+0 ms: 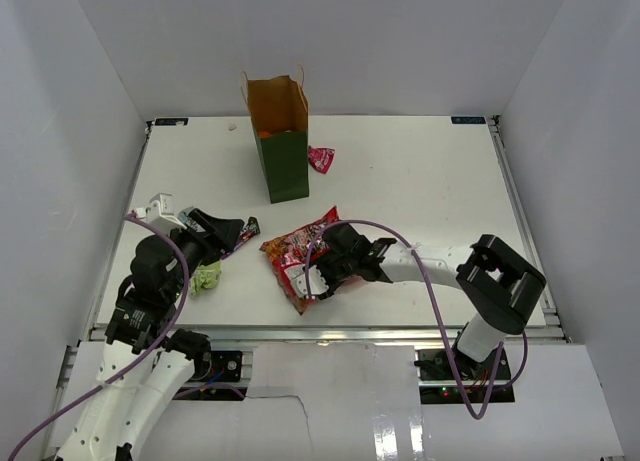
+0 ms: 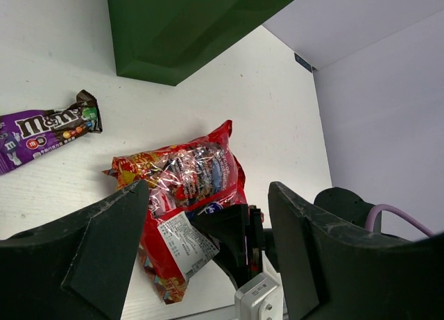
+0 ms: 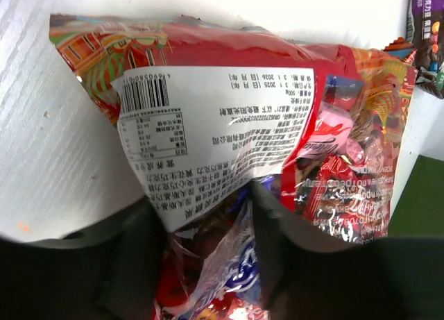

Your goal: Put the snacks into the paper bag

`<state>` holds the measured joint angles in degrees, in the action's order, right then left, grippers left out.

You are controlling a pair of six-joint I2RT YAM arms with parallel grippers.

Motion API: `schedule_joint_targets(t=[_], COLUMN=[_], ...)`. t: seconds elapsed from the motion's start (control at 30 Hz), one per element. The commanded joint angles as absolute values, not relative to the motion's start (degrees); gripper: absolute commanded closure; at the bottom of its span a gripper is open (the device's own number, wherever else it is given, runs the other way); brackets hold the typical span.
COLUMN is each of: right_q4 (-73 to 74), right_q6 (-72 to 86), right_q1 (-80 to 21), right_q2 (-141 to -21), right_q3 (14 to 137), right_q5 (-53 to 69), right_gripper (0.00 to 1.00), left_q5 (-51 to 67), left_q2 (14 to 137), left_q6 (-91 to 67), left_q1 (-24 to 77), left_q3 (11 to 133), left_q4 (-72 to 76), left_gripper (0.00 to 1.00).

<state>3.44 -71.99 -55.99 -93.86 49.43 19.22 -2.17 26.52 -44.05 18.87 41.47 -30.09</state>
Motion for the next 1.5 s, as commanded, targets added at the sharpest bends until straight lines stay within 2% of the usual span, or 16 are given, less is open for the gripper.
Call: schedule_joint_targets(t=[0.0,0.03,0.07,0.1,0.13,0.17,0.63,0.83,1.0,1.47], right_q4=[9.9,11.4,12.1,12.8,14.5,14.8,18.7,7.8,-2.8,-2.7], right_q6=[-66.4,-66.0,-64.9,-64.2,-63.7,-62.2,-42.0,-29.6,-26.2,-46.6], right_q1=[-56.3,-56.2,-56.0,-55.7,-55.5,-54.8,-41.7,-40.0,-39.7,-41.8], right_q2=[-95.8,-95.5,-95.4,-95.2,-94.6,-94.1,-90.7,-88.0,-85.6,-82.8], right_q3=[50.2,50.6,51.1,51.5,52.6,53.1,66.8,67.5,67.9,70.6], right_q5=[22.1,23.6,24.3,25.0,27.1,28.1,58.0,63.7,59.0,39.9], right_gripper=[0.56,0.61,0.71,0.76,0.86,0.92,0.92,0.92,0.92,0.92], left_q5=[-2.5,-2.5,-2.5,-2.6,-2.6,-2.7,-1.9,-1.7,-1.5,-1.2], left_q2=[26.5,26.5,26.4,26.4,26.4,26.4,26.7,26.4,26.2,26.3], left_q6=[-44.9,-45.0,-45.0,-45.0,-45.0,-45.0,-45.3,-45.6,-45.8,-46.5], left_q1=[18.9,18.9,19.0,18.9,18.9,18.9,18.9,19.0,18.9,18.9], left_q3=[41.7,41.8,41.8,41.8,41.9,41.9,42.1,42.0,42.0,41.2], left_q4=[-30.7,-30.6,-30.6,-30.6,-30.6,-30.7,-30.6,-30.6,-30.7,-30.4], left_gripper=[0.2,0.2,0.2,0.2,0.2,0.2,0.2,0.2,0.2,0.2])
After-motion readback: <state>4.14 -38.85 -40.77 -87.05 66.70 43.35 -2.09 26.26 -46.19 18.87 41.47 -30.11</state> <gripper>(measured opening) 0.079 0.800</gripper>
